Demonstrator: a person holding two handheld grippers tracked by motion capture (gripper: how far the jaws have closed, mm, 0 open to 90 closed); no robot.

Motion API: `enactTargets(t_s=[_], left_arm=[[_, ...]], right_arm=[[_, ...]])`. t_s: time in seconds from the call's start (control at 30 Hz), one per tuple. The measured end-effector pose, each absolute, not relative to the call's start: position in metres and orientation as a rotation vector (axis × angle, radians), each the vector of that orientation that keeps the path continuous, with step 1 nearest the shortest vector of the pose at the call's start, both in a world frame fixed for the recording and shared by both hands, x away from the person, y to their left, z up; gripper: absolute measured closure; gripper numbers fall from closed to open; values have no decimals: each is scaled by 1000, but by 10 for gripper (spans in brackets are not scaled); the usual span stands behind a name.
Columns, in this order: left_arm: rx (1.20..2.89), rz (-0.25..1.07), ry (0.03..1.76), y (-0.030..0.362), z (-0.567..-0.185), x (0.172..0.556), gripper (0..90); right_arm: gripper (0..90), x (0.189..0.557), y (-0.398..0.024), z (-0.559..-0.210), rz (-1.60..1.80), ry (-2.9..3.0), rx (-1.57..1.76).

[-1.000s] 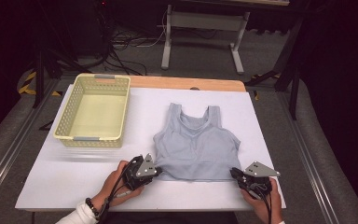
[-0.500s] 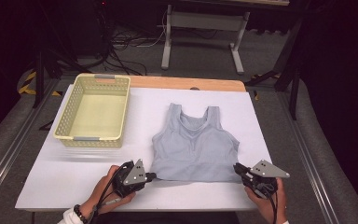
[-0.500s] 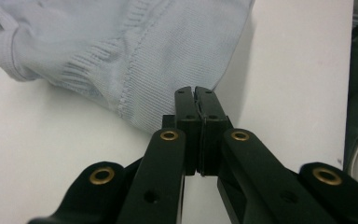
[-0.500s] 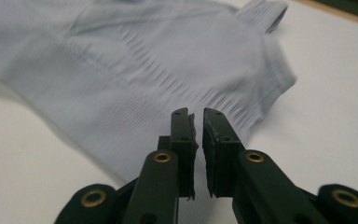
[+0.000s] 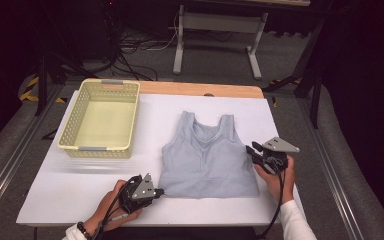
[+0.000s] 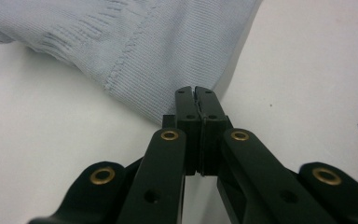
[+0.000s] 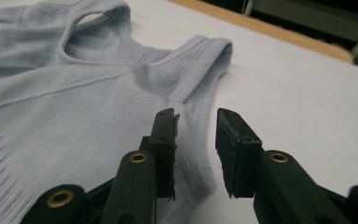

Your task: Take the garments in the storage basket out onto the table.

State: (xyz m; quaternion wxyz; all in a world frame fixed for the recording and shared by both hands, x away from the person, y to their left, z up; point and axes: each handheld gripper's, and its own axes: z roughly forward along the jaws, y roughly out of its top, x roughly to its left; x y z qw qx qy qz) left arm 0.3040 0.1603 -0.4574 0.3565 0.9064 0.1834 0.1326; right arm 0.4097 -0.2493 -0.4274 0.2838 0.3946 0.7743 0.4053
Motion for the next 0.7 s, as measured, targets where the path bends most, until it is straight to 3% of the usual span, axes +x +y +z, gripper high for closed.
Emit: enactTargets(t_s=[0.23, 0.33, 0.5, 0.7], left_arm=[[2327, 339, 481, 158, -459, 304, 892], [2325, 343, 474, 158, -460, 304, 890], [2325, 354, 466, 156, -460, 305, 890], [2319, 356, 471, 155, -461, 305, 891]], right_arm=[[581, 422, -242, -442, 1012, 2145, 1059], [587, 428, -247, -449, 1015, 2174, 1113], [798, 432, -244, -457, 966, 2234, 1109], [851, 433, -247, -454, 950, 2202, 1117]])
